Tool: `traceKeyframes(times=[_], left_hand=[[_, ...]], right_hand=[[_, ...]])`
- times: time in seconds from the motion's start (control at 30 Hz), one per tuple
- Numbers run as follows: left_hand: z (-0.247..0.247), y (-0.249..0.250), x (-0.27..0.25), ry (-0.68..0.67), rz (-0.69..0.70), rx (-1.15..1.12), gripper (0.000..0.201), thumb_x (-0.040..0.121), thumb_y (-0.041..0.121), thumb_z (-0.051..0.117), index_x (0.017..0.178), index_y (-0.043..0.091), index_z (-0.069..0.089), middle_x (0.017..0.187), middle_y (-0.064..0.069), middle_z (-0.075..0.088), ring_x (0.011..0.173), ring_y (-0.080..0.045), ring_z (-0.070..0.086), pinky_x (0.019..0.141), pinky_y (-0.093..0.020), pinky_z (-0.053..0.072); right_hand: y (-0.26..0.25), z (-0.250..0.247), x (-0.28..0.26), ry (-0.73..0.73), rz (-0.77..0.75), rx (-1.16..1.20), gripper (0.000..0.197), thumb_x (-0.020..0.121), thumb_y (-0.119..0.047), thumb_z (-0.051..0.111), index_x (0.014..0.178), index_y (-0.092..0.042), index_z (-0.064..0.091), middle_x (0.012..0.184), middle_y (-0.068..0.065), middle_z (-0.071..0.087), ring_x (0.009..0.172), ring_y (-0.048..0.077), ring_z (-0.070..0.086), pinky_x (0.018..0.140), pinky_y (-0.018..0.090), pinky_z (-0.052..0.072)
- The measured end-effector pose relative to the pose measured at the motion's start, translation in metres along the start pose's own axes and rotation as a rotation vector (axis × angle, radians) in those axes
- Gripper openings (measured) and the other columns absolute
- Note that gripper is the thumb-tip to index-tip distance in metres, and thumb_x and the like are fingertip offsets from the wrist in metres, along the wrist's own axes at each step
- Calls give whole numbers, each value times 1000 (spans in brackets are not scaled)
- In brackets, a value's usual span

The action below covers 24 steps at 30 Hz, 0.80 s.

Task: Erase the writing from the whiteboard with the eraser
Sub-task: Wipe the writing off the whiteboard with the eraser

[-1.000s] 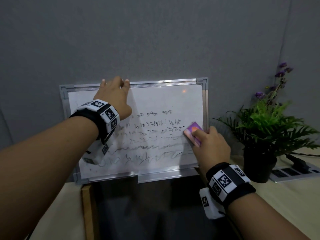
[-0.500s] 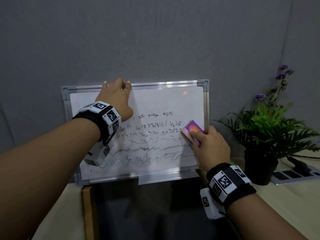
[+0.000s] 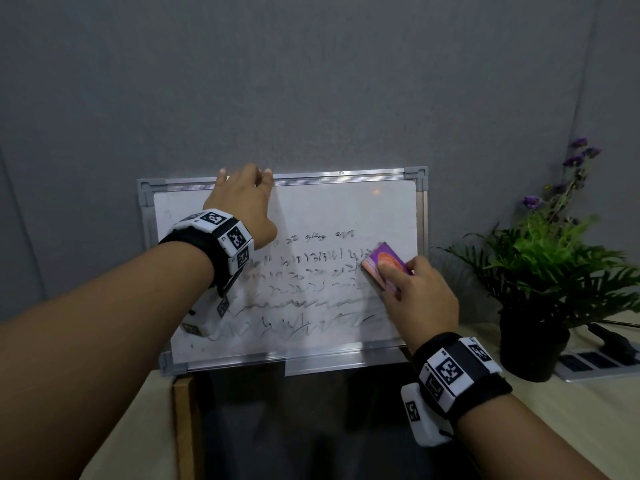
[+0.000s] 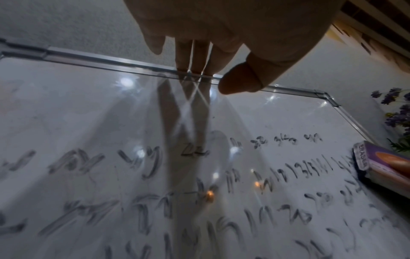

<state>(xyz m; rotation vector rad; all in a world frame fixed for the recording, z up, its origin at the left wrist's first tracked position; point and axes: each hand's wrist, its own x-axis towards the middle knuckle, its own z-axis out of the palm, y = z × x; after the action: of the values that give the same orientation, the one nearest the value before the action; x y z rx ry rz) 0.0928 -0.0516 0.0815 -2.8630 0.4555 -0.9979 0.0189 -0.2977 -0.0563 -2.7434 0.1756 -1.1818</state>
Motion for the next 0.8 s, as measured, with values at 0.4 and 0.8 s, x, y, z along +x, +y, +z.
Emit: traceKeyframes(times=[0.4,0.8], left_hand=[[-1,-1,0,-1,9,-9,86,75,20,59,151,12,18,134,-6,34,130,-28,33,120,-44,3],[0,-1,0,12,15,-11,87,74,21,59,151,11,19,135,-7,35,131,-29,33,120,-45,4]], right_hand=[[-11,-3,9,50,-39,-7,30,82,-31,65,112,-33,63,95,4,50,80,24,50,53,29,45],[-6,-3,9,73,-52,26,33,75,-24,72,107,-30,68,91,6,51,76,27,51,52,27,38]])
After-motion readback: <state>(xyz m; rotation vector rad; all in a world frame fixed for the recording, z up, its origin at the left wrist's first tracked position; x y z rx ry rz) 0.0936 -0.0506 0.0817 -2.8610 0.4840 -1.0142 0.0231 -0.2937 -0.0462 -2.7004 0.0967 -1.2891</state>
